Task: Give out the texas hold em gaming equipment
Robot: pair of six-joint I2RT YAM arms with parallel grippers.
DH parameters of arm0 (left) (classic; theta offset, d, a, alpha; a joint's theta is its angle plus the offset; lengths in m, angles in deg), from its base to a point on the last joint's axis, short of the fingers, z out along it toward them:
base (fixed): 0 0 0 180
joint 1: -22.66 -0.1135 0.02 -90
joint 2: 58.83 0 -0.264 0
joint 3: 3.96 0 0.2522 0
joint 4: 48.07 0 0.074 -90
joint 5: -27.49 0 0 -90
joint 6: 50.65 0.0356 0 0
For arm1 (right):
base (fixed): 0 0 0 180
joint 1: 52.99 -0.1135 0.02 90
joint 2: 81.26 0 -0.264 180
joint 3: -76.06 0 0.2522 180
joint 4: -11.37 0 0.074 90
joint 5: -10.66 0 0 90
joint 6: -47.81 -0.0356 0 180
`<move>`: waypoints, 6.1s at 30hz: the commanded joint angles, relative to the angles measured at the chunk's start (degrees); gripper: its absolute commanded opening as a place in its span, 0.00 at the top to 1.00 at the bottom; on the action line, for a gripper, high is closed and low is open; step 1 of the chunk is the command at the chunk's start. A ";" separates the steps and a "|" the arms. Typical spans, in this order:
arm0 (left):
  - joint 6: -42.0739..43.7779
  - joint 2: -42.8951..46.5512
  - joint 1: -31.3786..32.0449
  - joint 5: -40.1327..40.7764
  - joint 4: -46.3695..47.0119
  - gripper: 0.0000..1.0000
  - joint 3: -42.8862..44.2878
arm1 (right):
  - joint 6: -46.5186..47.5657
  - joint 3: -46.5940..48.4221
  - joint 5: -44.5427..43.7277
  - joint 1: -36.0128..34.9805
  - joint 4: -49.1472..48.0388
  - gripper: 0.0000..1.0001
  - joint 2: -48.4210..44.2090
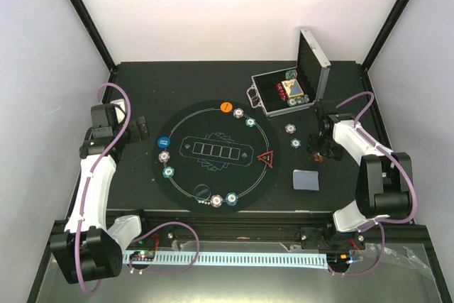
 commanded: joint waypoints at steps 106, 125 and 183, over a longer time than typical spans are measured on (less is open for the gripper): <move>0.89 0.25 0.78 0.20 -0.20 0.01 0.98 | -5.67 1.32 -1.65 -19.67 1.51 0.20 -4.98; 0.87 0.09 0.77 0.26 -0.09 0.01 1.00 | -0.45 -4.24 -2.36 0.50 -7.91 0.22 1.91; 0.29 -0.80 0.76 3.94 -0.47 0.01 1.55 | -5.21 39.97 4.67 -53.50 5.43 0.61 29.80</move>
